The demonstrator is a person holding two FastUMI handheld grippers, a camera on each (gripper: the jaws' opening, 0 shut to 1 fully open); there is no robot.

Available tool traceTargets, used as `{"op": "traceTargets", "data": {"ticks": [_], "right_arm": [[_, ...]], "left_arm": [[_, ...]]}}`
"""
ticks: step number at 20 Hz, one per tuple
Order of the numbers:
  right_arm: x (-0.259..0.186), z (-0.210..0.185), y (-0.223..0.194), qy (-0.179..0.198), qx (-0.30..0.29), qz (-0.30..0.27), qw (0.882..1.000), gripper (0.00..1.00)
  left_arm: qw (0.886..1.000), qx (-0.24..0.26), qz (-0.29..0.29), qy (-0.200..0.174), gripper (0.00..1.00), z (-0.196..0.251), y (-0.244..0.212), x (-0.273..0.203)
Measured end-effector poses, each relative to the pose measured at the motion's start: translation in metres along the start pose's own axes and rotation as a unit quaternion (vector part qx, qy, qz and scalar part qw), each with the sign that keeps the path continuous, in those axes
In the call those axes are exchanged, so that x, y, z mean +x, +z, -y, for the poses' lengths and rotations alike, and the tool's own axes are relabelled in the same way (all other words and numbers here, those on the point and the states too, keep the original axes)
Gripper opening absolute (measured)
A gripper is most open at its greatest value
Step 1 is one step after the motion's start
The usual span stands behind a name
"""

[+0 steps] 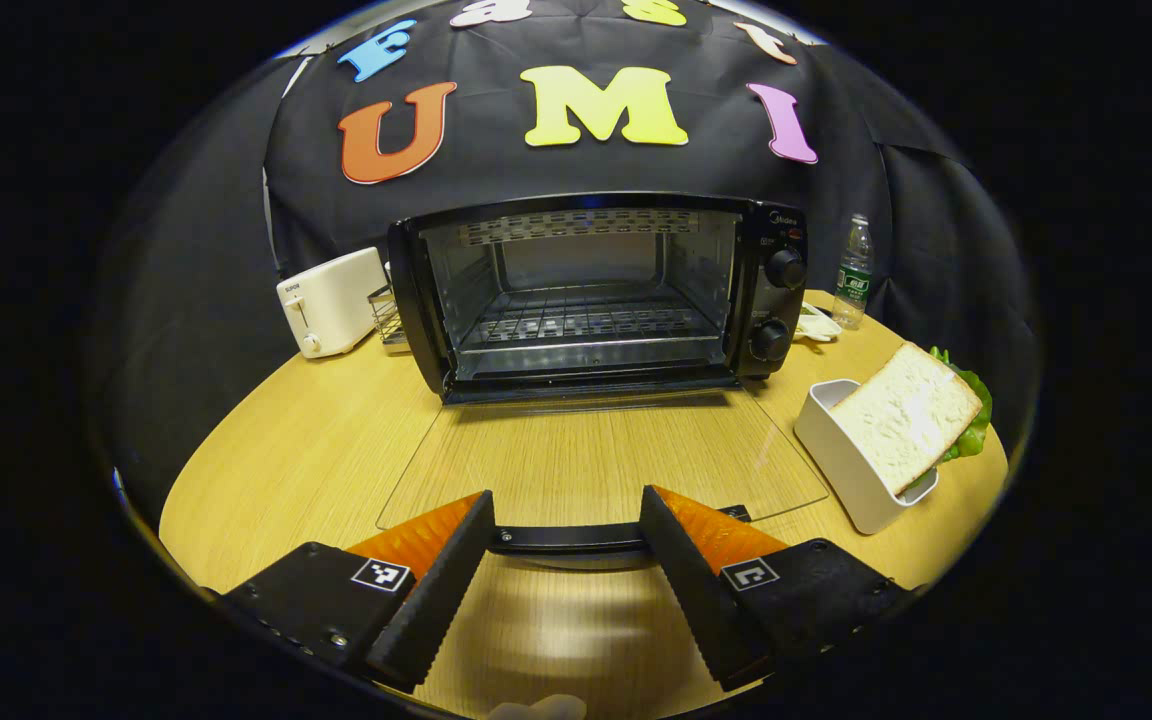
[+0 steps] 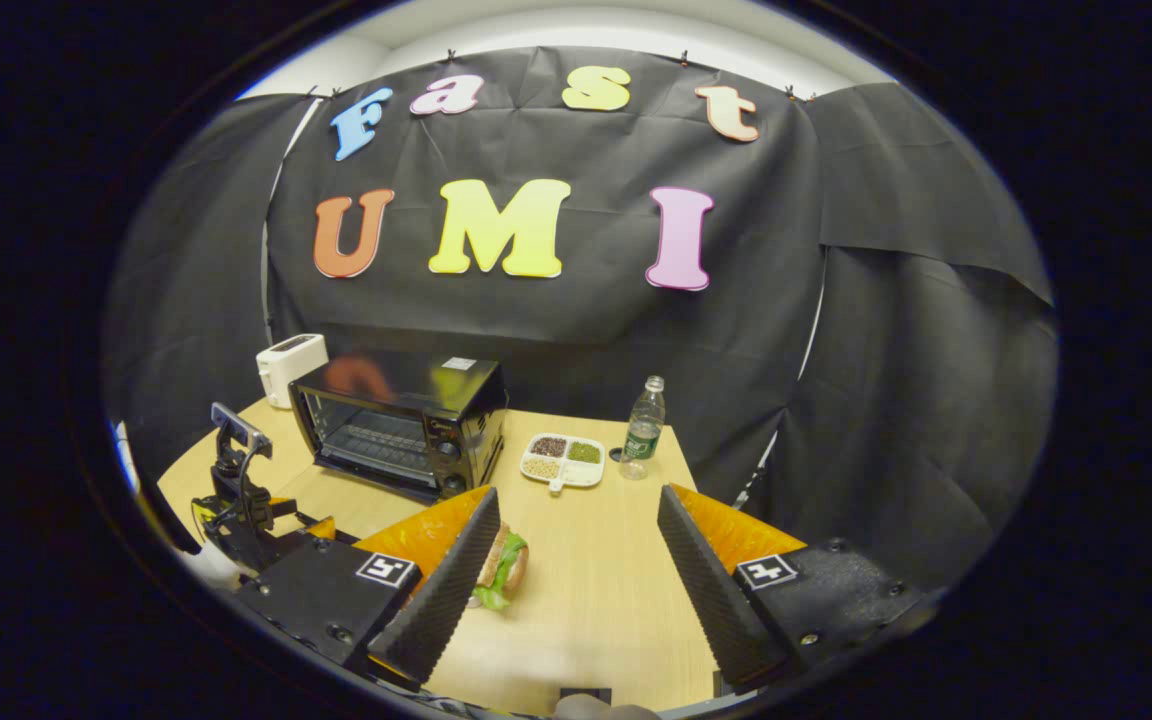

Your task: Open the electric oven with the left hand, put the food in, and close the electric oven.

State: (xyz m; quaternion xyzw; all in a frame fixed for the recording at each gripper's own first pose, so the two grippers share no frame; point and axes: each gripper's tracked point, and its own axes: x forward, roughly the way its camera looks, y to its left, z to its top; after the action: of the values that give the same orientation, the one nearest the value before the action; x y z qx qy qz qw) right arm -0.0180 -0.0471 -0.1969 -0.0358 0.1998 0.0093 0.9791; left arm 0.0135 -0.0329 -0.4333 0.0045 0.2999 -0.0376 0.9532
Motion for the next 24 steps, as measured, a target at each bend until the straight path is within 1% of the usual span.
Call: {"op": "traceTargets", "data": {"ticks": [1, 2, 3, 4, 6, 8, 12, 14, 15, 16, 18, 19, 22, 24], "right_arm": [[0.003, 0.000, -0.001, 0.000, 0.001, -0.001, 1.000, 1.00], [0.005, -0.001, 0.000, 0.002, 0.002, -0.001, 1.000, 1.00], [0.008, -0.003, -0.001, 0.004, 0.001, -0.002, 1.000, 1.00], [0.011, -0.005, -0.003, 0.007, 0.002, -0.005, 1.000, 1.00], [0.021, -0.012, -0.016, 0.022, 0.009, -0.014, 1.000, 1.00], [0.034, -0.021, -0.038, 0.040, 0.016, -0.038, 0.998, 1.00], [0.062, -0.045, -0.083, 0.087, 0.047, -0.092, 0.991, 1.00], [0.078, -0.056, -0.102, 0.112, 0.075, -0.126, 0.983, 1.00], [0.085, -0.063, -0.114, 0.129, 0.097, -0.143, 0.977, 1.00], [0.093, -0.067, -0.124, 0.139, 0.120, -0.161, 0.970, 0.98], [0.111, -0.074, -0.138, 0.152, 0.166, -0.193, 0.955, 0.95], [0.122, -0.077, -0.141, 0.156, 0.183, -0.202, 0.949, 0.94], [0.140, -0.080, -0.151, 0.168, 0.206, -0.228, 0.937, 0.91], [0.147, -0.088, -0.159, 0.182, 0.229, -0.248, 0.924, 0.89]], "left_arm": [[1.000, -0.002, 0.006, 0.001, 0.97, -0.002, 0.004, -0.002], [1.000, 0.001, 0.012, 0.007, 1.00, -0.005, 0.010, -0.007], [1.000, 0.008, 0.020, 0.006, 0.95, -0.006, 0.017, -0.013], [0.999, 0.020, 0.034, 0.013, 0.96, -0.011, 0.029, -0.023], [0.997, 0.033, 0.076, 0.011, 0.96, -0.014, 0.063, -0.051], [0.992, 0.046, 0.114, 0.018, 0.96, -0.021, 0.098, -0.083], [0.983, 0.038, 0.180, 0.019, 0.95, -0.021, 0.162, -0.149], [0.979, 0.033, 0.202, 0.015, 0.95, -0.019, 0.187, -0.179], [0.977, 0.028, 0.210, 0.016, 0.95, -0.019, 0.196, -0.190], [0.975, 0.024, 0.218, 0.014, 0.95, -0.017, 0.204, -0.202], [0.972, 0.019, 0.235, 0.014, 0.95, -0.016, 0.218, -0.220], [0.971, 0.021, 0.239, 0.018, 0.95, -0.015, 0.224, -0.227], [0.969, 0.025, 0.244, 0.020, 0.95, -0.011, 0.232, -0.235], [0.971, 0.027, 0.237, 0.022, 0.95, -0.011, 0.231, -0.232]]}}
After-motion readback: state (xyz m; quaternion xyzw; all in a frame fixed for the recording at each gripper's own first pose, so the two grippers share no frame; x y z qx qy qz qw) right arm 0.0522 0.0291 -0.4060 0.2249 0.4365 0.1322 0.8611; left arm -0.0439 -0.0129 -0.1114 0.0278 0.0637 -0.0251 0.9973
